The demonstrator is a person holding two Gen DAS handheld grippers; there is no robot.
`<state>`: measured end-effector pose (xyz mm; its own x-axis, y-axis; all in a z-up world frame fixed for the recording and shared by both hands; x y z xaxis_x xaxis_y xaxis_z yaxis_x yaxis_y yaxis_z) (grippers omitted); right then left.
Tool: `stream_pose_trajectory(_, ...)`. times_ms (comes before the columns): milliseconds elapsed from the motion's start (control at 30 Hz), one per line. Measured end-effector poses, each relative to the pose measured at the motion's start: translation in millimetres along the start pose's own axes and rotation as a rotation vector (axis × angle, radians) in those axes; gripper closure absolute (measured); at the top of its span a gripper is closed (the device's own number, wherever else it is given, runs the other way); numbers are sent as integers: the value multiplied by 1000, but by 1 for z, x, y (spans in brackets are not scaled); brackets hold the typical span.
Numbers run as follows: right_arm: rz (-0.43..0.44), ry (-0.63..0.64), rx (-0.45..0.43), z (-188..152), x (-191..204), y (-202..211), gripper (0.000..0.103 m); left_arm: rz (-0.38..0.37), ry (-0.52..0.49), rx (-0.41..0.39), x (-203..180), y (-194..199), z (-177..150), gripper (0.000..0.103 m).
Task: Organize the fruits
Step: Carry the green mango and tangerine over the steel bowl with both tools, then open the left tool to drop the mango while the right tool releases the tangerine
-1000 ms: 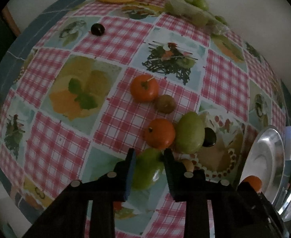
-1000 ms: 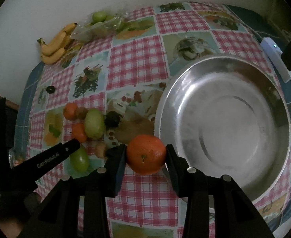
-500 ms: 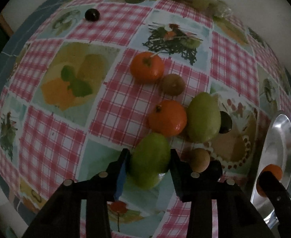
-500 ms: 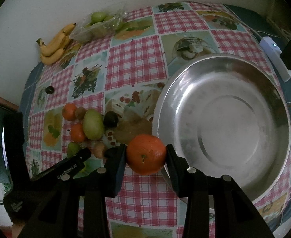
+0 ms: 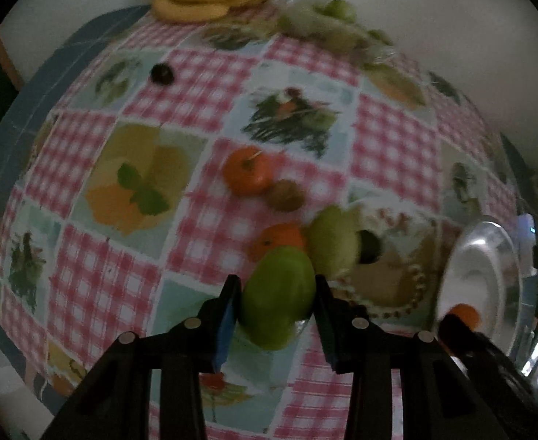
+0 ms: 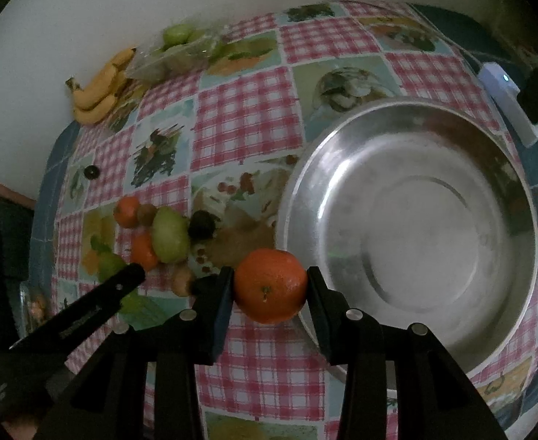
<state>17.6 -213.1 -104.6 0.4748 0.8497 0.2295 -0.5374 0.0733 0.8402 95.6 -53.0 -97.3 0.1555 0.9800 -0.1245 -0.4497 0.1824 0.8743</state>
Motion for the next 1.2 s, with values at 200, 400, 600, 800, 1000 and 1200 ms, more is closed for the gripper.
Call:
stream_pose_trajectory(200, -72, -68, -28, 9, -36, 4, 62, -84, -99, -6, -59, 7, 2, 61)
stream_pose_trajectory(400, -135, -174, -36, 14, -81, 4, 62, -155, -202, 11, -120, 6, -9, 61)
stream_pose_trajectory(600, -180, -247, -59, 18, -114, 9, 62, -189, -280, 35, -161, -5, -20, 61)
stream_pose_trajectory(800, -228, -312, -65, 18, -142, 9, 62, -196, -336, 65, -186, -25, -33, 61)
stream_pose_trajectory(1000, -248, -337, -49, 18, -155, 1, 62, -193, -359, 87, -199, -42, -40, 61)
stream_pose_trajectory(1200, -262, -345, -37, 16, -163, -3, 61, -194, -364, 104, -203, -58, -43, 61)
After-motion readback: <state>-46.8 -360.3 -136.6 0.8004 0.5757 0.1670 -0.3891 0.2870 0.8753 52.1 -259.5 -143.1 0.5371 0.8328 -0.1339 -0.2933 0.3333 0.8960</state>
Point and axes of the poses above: each gripper's, at about its wrist camera, not at the fingertips, and y roughly against the way its jaws point, x to its left, z to its top, the point moved 5 cm from there along -y, roughly the way its jaws point, and after that the axes turned 14 degrees about -x, right-handed, at the moved point
